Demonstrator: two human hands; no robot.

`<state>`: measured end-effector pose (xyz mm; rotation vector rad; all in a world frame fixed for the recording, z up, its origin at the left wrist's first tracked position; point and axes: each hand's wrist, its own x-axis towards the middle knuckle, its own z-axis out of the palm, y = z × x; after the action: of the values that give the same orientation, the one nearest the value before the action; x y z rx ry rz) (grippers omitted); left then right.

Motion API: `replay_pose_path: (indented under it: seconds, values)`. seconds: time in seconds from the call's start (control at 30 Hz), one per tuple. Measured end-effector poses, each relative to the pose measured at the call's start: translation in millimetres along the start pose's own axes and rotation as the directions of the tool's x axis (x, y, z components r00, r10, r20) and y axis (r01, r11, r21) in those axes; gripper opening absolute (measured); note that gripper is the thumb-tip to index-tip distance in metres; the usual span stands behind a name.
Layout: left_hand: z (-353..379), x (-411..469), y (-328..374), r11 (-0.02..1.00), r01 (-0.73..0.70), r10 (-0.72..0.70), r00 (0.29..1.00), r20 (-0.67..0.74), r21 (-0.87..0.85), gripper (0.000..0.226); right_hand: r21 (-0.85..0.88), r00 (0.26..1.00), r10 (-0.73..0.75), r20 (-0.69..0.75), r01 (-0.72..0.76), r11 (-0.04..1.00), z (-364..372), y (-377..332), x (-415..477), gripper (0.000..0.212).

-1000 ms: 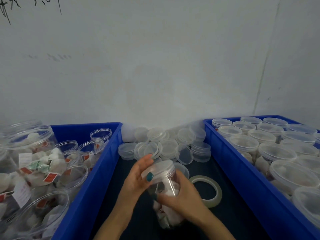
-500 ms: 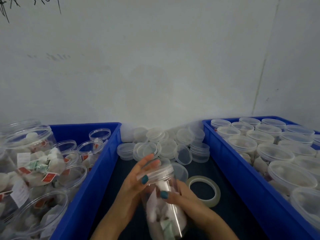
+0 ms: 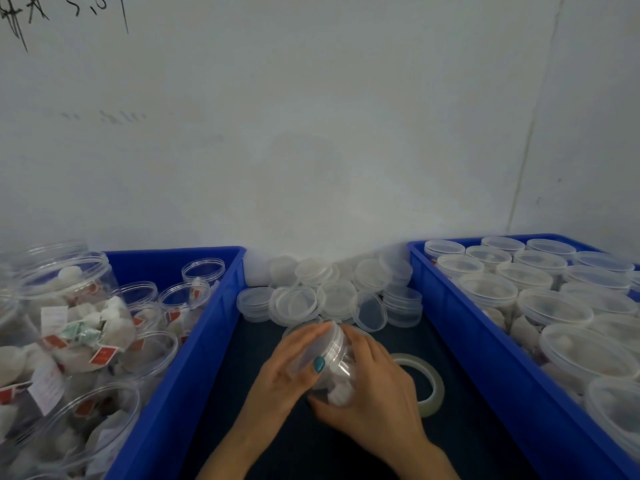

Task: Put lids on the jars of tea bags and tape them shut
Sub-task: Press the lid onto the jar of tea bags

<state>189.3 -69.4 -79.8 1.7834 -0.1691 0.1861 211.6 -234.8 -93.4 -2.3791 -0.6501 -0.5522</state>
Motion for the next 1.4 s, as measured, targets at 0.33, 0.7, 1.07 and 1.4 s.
replay_pose_path:
  seconds: [0.33,0.7,1.07,1.4]
  values:
    - [-1.5,-1.8,-7.5,0.973,0.035,-0.010,0.994,-0.108,0.227,0.079,-0.210,0.980,-0.163,-0.112,0.137,0.968,5.4,-0.9,-3.5,0.091]
    - [-5.0,-11.8,4.0,0.868,0.161,-0.045,0.968,-0.249,0.470,0.095,-0.238,0.961,-0.233,-0.150,0.194,0.952,11.2,-7.6,-7.1,0.080]
    - [-23.1,-14.9,5.3,0.872,-0.154,0.163,0.986,0.021,0.465,0.079,0.034,0.989,-0.052,-0.136,0.057,0.998,6.8,-2.9,-6.9,0.087]
    - [-16.4,-17.1,13.0,0.726,0.069,0.006,0.994,-0.107,0.684,0.087,-0.066,0.983,-0.153,-0.098,0.147,0.987,5.6,-10.1,-9.1,0.085]
